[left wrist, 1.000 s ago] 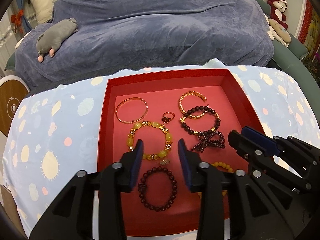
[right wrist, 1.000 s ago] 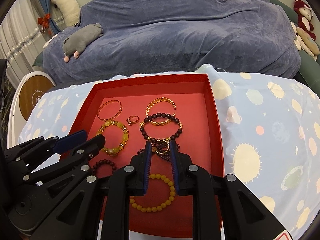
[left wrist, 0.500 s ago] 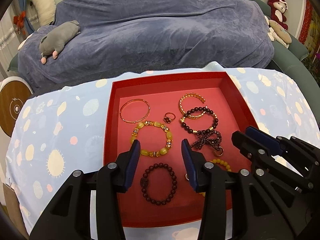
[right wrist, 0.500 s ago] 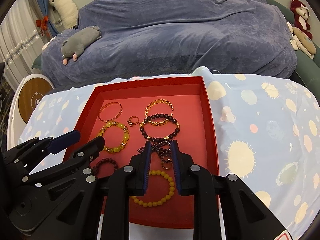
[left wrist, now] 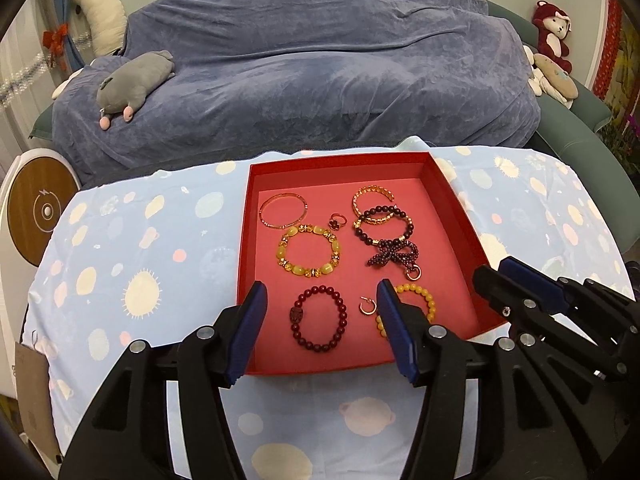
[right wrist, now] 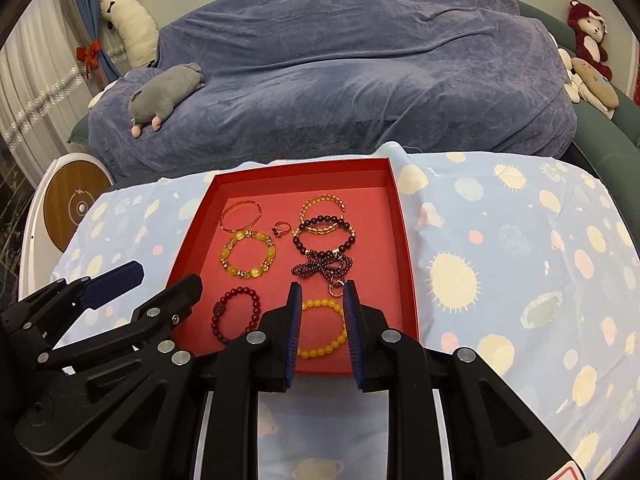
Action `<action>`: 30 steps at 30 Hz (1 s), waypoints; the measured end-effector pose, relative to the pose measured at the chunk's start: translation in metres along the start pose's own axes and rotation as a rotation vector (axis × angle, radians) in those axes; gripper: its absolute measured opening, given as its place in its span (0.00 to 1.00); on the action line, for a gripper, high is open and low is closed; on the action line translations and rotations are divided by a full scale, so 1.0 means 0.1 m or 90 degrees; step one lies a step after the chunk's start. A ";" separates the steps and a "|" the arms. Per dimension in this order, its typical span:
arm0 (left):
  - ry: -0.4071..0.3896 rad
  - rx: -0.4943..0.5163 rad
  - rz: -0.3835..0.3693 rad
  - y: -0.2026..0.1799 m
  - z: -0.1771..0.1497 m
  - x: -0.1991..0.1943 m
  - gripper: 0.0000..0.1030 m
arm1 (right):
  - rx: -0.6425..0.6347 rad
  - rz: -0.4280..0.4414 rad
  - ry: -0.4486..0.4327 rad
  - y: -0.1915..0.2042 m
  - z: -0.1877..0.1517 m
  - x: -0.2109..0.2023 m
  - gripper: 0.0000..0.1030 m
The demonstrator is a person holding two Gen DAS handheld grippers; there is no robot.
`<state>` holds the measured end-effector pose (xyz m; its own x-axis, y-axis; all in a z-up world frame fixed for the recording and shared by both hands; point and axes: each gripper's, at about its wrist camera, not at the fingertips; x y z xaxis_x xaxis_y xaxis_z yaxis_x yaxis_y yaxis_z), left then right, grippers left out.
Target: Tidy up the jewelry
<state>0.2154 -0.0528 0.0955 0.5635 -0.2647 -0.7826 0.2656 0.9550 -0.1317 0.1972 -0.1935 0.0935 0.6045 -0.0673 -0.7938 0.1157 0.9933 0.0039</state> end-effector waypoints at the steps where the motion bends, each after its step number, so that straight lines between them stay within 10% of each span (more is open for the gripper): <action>1: -0.001 -0.001 0.000 -0.01 -0.04 -0.05 0.54 | -0.001 -0.001 -0.001 0.00 -0.03 -0.04 0.21; 13: -0.001 -0.003 0.014 -0.04 -0.41 -0.37 0.64 | -0.011 -0.023 -0.009 -0.04 -0.42 -0.37 0.33; 30: 0.016 -0.031 0.033 0.04 -0.76 -0.46 0.71 | 0.015 -0.024 0.009 -0.18 -0.74 -0.49 0.75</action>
Point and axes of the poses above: each gripper's, at about its wrist camera, not at the fingertips, and x roughly the way its jaws point, y to its left, z to its top, and after that the axes turned 11 degrees about -z, right-handed
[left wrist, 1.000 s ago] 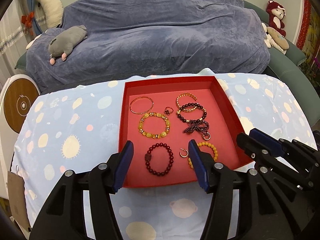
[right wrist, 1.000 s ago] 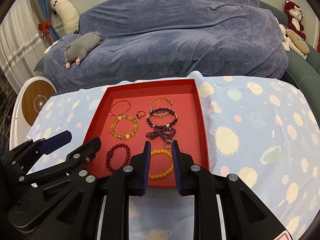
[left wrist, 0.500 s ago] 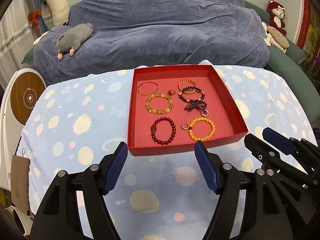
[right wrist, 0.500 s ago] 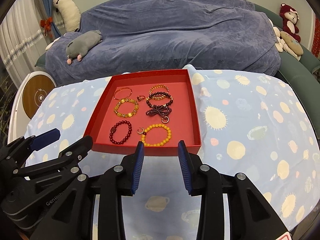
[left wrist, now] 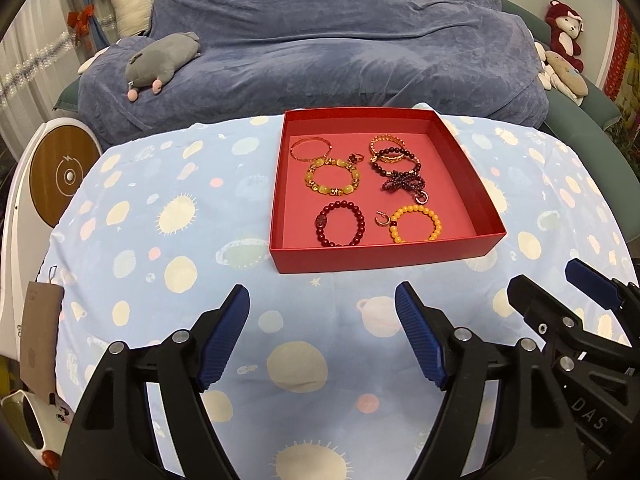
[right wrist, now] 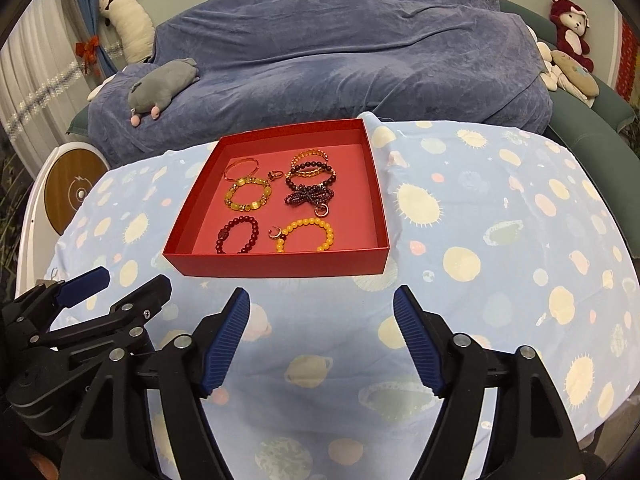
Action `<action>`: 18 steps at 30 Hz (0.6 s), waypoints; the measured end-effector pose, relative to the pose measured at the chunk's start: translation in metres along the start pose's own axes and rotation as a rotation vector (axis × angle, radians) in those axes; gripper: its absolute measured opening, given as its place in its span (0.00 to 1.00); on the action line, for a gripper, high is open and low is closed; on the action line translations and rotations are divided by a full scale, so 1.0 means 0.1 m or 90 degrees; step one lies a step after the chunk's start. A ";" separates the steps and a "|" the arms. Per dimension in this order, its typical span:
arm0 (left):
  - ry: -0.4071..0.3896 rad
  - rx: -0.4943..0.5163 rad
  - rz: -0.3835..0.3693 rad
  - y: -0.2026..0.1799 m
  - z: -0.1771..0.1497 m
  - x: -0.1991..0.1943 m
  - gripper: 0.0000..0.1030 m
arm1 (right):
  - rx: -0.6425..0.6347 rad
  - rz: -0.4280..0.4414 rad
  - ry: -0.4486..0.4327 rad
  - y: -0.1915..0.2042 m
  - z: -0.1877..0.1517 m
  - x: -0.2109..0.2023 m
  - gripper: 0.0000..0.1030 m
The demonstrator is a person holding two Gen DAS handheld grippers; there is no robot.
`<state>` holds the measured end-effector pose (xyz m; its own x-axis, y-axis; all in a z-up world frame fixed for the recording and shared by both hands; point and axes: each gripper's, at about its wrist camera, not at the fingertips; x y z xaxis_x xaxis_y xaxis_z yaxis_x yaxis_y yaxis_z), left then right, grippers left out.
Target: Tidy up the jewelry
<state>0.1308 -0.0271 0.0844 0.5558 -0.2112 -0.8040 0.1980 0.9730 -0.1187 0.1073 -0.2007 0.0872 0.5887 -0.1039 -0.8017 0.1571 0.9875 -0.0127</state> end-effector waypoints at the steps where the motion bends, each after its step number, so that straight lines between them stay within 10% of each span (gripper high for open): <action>1: -0.001 0.002 0.004 0.00 -0.01 -0.01 0.73 | 0.003 -0.001 0.002 -0.01 0.00 0.00 0.76; 18: 0.004 -0.011 0.032 0.05 -0.11 -0.02 0.90 | 0.004 -0.033 0.001 -0.07 -0.11 0.02 0.94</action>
Point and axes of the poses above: each gripper's, at about its wrist camera, not at the fingertips, and x roughly the way its jaws point, y to its left, z to its top, and after that the axes turned 11 degrees about -z, right-handed
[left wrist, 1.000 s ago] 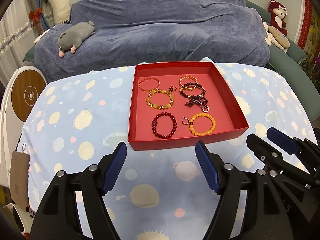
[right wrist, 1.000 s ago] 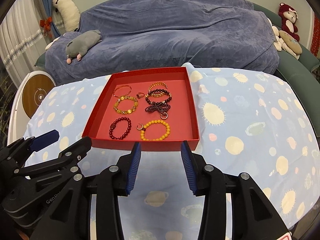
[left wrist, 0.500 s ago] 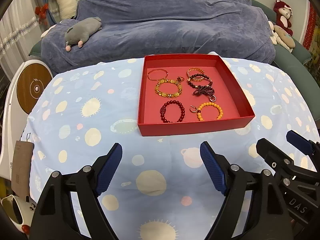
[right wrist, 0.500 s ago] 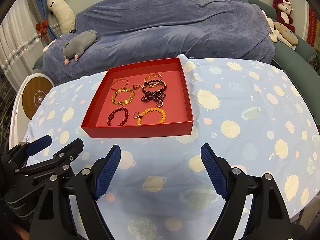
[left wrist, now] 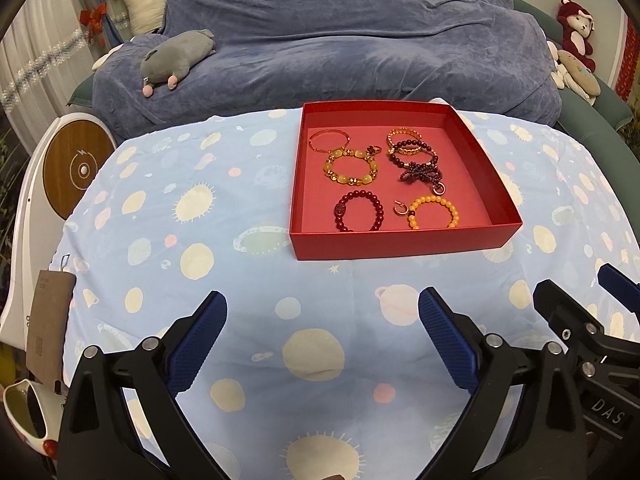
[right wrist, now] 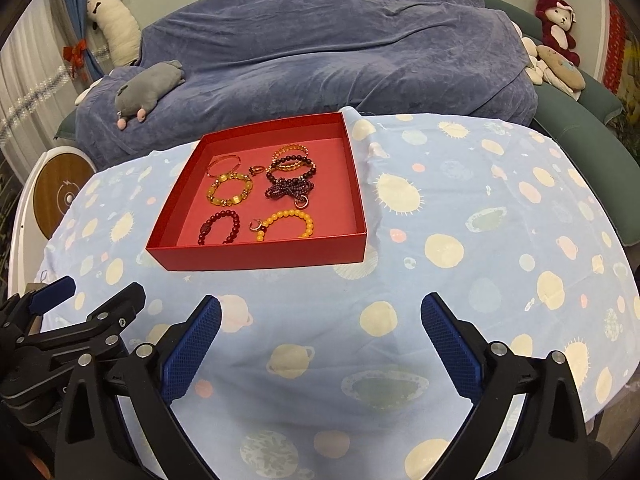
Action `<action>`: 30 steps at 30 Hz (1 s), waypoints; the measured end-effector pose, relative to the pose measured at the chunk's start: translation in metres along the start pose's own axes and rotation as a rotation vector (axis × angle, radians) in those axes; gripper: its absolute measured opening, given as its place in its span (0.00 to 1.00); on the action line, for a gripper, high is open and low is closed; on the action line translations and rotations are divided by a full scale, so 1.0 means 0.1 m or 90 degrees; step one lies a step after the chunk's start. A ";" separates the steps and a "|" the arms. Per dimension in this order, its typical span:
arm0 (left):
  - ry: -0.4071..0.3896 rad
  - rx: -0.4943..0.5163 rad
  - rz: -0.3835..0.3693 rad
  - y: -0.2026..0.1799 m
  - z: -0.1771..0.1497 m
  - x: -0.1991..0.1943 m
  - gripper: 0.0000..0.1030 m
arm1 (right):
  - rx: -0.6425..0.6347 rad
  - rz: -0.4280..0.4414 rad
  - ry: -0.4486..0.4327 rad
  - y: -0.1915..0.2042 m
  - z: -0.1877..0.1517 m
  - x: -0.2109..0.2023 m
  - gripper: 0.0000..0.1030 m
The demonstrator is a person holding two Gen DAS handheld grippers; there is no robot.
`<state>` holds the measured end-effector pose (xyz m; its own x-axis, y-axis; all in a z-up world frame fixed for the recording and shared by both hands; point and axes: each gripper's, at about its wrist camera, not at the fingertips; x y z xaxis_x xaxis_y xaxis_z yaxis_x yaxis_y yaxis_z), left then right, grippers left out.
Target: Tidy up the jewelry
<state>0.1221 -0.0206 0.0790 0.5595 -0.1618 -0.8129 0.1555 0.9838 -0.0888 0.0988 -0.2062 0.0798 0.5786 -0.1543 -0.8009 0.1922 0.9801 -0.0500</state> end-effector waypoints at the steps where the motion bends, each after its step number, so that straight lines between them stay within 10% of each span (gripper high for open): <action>1: 0.001 -0.002 0.000 0.01 0.00 0.00 0.90 | 0.000 -0.001 0.001 0.00 0.00 0.00 0.94; 30: 0.005 -0.012 0.017 0.03 -0.03 0.03 0.92 | 0.000 -0.012 -0.013 -0.01 0.01 -0.02 0.94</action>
Point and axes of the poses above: each gripper's, at about its wrist camera, not at the fingertips, and x roughly the way its jaws point, y to its left, z to its top, and after that the axes turned 11 degrees about -z, right-handed
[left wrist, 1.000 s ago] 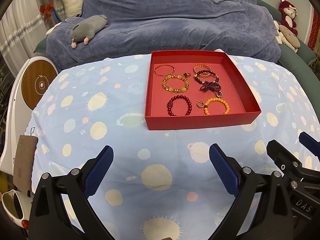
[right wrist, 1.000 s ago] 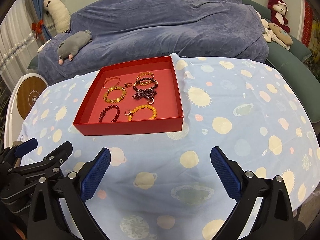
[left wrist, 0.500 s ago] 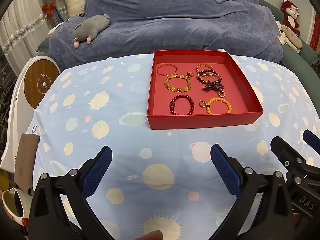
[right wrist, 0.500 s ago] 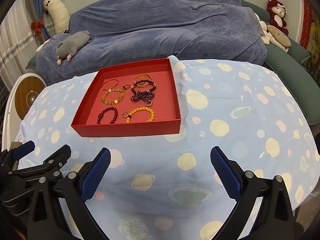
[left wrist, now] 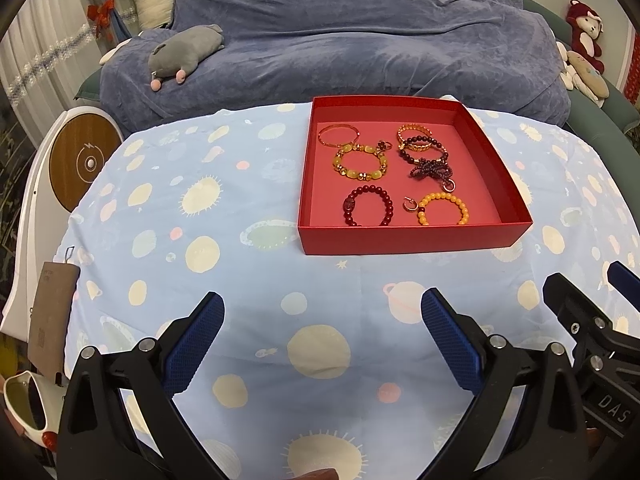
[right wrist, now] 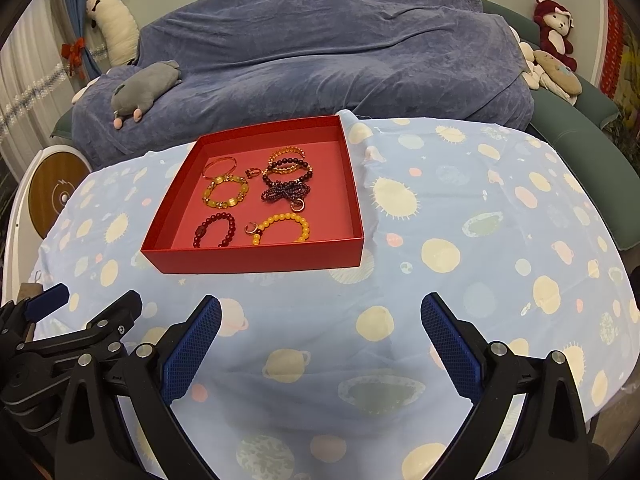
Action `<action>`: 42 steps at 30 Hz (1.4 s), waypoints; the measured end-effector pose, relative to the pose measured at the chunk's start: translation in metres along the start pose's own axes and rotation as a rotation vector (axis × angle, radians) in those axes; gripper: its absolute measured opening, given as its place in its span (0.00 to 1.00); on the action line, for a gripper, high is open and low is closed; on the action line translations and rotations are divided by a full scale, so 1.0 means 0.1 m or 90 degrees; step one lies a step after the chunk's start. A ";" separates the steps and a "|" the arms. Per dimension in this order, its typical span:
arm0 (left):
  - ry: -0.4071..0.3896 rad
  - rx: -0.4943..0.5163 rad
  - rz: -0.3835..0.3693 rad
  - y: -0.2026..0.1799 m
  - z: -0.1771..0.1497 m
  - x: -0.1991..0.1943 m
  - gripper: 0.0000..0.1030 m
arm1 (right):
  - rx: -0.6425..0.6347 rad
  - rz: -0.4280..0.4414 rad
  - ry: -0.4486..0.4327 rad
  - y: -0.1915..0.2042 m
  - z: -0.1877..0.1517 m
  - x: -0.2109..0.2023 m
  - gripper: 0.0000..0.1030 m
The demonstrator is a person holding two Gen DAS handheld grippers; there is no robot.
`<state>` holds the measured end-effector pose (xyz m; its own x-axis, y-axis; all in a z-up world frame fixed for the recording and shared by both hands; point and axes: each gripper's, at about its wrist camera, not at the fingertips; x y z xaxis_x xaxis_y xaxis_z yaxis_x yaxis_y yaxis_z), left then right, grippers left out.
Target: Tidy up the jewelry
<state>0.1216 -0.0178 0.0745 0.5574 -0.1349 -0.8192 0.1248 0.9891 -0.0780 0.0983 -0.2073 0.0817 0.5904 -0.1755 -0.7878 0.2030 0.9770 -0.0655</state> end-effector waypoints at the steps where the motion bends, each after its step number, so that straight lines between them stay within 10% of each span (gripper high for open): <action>1: 0.001 -0.001 -0.001 0.00 0.00 0.00 0.92 | 0.001 0.002 0.001 0.00 0.00 0.00 0.94; 42: 0.009 -0.017 0.006 0.02 0.00 0.08 0.92 | -0.006 -0.003 0.009 0.05 -0.04 0.06 0.94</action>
<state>0.1259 -0.0167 0.0679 0.5473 -0.1254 -0.8275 0.0980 0.9915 -0.0855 0.0997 -0.2034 0.0745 0.5783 -0.1791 -0.7960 0.1991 0.9771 -0.0752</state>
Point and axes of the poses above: each gripper's, at about its wrist camera, not at the fingertips, and x roughly the way its jaws point, y to its left, z to its top, and after that the axes turned 11 degrees about -z, right-handed
